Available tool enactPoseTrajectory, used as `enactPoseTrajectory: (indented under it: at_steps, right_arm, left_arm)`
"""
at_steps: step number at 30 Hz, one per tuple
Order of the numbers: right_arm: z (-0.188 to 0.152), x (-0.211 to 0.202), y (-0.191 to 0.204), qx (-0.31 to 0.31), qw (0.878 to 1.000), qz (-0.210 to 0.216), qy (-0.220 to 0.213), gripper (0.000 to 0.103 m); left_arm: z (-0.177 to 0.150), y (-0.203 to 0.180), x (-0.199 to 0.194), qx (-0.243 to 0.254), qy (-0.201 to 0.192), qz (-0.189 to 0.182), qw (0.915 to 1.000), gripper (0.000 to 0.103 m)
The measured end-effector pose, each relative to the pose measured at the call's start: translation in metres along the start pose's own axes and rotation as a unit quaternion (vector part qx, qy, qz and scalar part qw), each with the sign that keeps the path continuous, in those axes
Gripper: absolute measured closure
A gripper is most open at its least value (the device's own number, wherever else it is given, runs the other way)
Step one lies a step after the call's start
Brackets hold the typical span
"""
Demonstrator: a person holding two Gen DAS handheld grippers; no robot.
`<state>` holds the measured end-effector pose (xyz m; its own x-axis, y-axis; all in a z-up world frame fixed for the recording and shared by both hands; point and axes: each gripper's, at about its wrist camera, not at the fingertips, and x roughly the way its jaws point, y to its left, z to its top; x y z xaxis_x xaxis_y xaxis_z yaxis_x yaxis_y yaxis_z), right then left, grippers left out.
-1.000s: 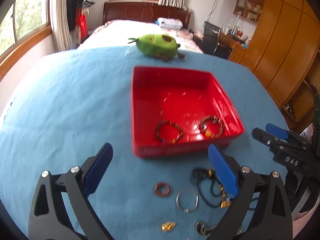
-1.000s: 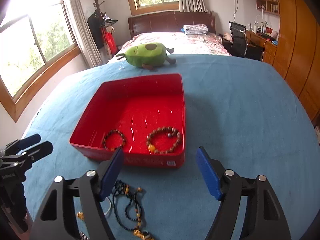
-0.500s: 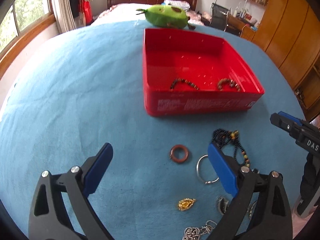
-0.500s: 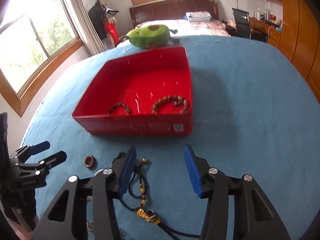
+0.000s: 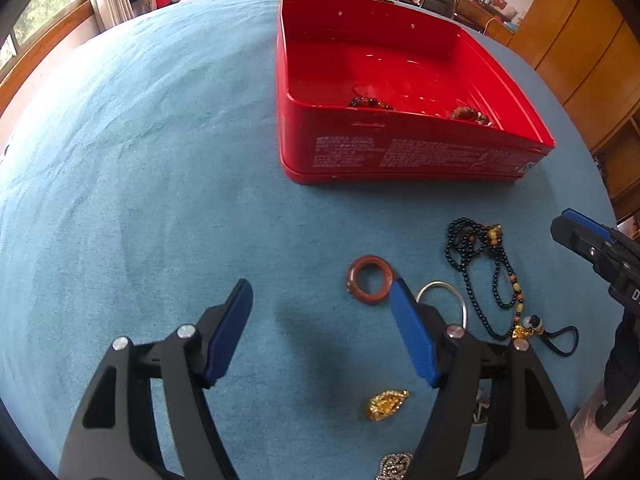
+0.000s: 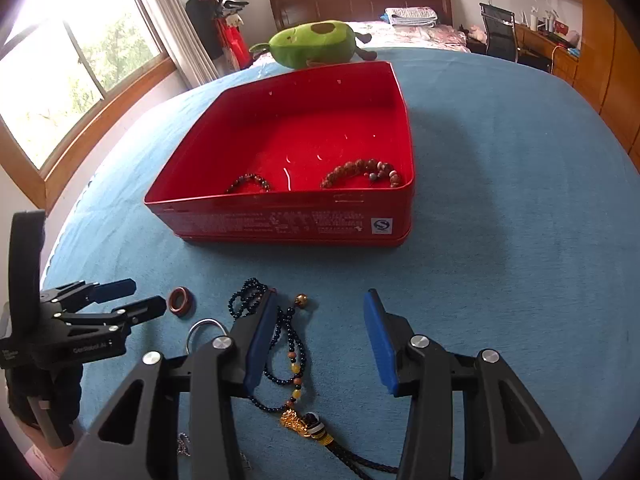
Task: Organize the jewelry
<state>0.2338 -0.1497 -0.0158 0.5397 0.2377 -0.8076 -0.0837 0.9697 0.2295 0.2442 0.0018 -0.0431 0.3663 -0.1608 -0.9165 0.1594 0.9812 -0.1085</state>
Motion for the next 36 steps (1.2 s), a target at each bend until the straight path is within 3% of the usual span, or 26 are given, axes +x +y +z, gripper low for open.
enactPoseTrajectory:
  at_steps: [10, 16, 18, 26, 33, 34, 36]
  right_arm:
    - [-0.002, 0.008, 0.006, -0.010, 1.000, 0.006, 0.014, 0.058]
    - [-0.004, 0.014, 0.011, -0.015, 0.999, 0.018, 0.031, 0.058]
    - [-0.006, 0.017, 0.014, -0.018, 0.999, 0.025, 0.037, 0.057]
    - [-0.011, 0.033, 0.019, -0.017, 0.997, 0.040, 0.058, 0.046]
    - [-0.006, 0.058, 0.027, -0.016, 0.997, 0.030, 0.068, 0.045]
    - [-0.005, 0.059, 0.029, -0.022, 0.997, 0.025, 0.065, 0.050]
    - [-0.007, 0.061, 0.035, -0.038, 0.998, 0.004, 0.056, 0.074]
  left_arm:
    - [0.006, -0.005, 0.014, 0.002, 0.017, 0.001, 0.9999, 0.049]
    - [0.009, -0.010, 0.017, 0.003, 0.017, -0.008, 0.9998, 0.081]
    - [0.009, -0.009, 0.016, 0.004, 0.015, -0.004, 0.9999, 0.096]
    - [0.009, 0.000, 0.019, -0.003, 0.021, -0.006, 0.9998, 0.099]
    - [0.013, -0.002, 0.025, -0.008, 0.019, -0.011, 0.9997, 0.098]
    - [0.014, -0.001, 0.025, -0.009, 0.017, -0.013, 0.9997, 0.098]
    - [0.015, -0.001, 0.026, -0.010, 0.015, -0.016, 0.9997, 0.099]
